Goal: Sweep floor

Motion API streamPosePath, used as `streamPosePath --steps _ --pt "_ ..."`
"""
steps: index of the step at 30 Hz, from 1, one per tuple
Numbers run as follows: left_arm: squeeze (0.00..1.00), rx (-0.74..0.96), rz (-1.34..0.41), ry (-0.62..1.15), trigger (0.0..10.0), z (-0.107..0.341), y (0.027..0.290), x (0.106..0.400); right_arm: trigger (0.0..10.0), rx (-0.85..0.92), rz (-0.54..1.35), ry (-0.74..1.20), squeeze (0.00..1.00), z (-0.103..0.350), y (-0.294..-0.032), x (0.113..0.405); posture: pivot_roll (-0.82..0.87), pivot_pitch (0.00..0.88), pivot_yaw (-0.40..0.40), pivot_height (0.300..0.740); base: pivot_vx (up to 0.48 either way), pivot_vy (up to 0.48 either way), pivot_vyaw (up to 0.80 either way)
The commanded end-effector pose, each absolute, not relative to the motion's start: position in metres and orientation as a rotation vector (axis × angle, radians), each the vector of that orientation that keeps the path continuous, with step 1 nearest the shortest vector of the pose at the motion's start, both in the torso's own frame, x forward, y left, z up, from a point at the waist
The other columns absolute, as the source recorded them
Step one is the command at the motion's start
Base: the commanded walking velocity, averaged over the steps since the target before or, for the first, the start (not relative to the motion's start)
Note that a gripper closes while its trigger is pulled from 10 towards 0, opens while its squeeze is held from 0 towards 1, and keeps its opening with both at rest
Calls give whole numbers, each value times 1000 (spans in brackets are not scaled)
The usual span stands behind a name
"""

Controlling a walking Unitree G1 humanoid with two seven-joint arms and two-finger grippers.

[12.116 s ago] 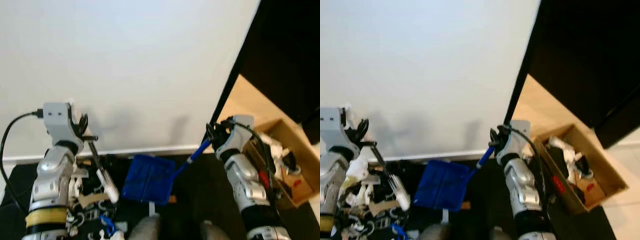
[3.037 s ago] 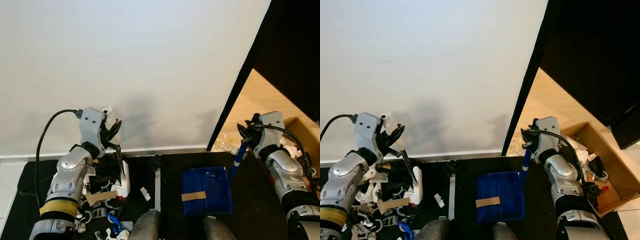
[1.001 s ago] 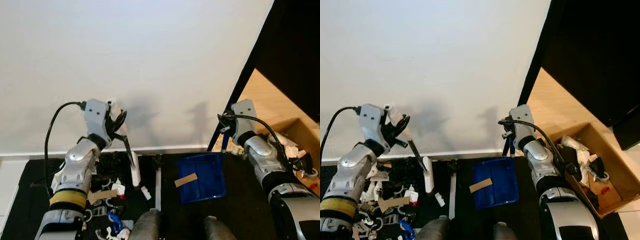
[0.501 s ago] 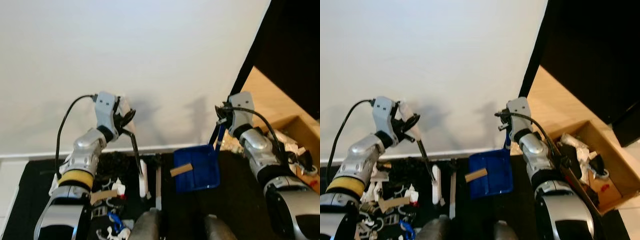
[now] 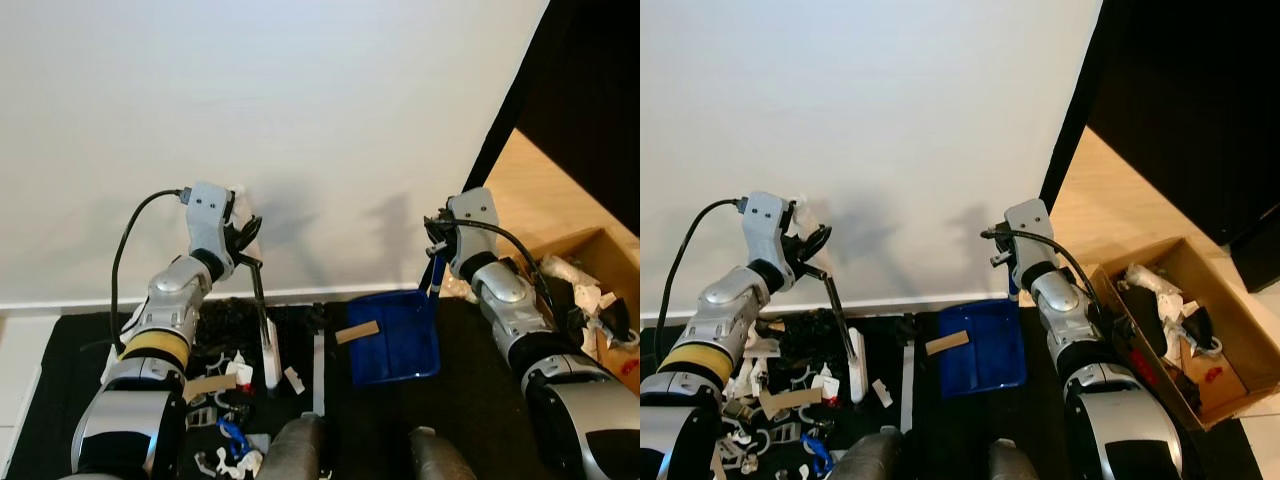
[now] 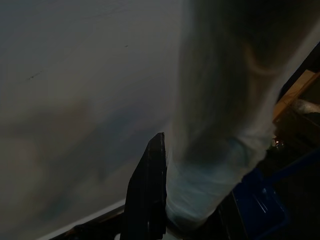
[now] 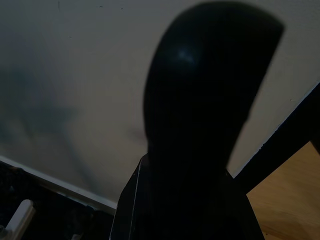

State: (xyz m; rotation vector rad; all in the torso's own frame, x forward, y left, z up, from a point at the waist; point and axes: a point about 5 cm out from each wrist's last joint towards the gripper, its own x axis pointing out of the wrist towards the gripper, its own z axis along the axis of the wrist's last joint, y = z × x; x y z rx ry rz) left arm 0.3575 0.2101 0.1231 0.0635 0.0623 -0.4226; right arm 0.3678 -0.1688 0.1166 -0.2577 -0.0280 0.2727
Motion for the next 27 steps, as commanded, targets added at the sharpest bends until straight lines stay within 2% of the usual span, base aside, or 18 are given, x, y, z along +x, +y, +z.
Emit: streamPosePath --steps 1,6,7,17,27 --pt "0 23 -397 51 10000 117 218 352 10000 -255 286 3 0 105 -169 362 215 260 81 740 0 0 0" --pt "0 -10 -402 -15 10000 121 215 353 10000 -240 279 -8 0 107 -173 362 191 277 70 740 0 0 0" --pt "0 -16 -378 -48 10000 127 214 356 10000 -238 281 -22 0 110 -174 363 166 306 58 740 0 0 0" --pt "0 -12 -390 -85 10000 138 206 364 10000 -247 294 -60 0 121 -182 364 102 362 29 740 0 0 0" --pt "0 -122 -441 -84 10000 135 196 366 10000 -254 298 -49 0 120 -184 364 81 366 19 740 0 0 0"
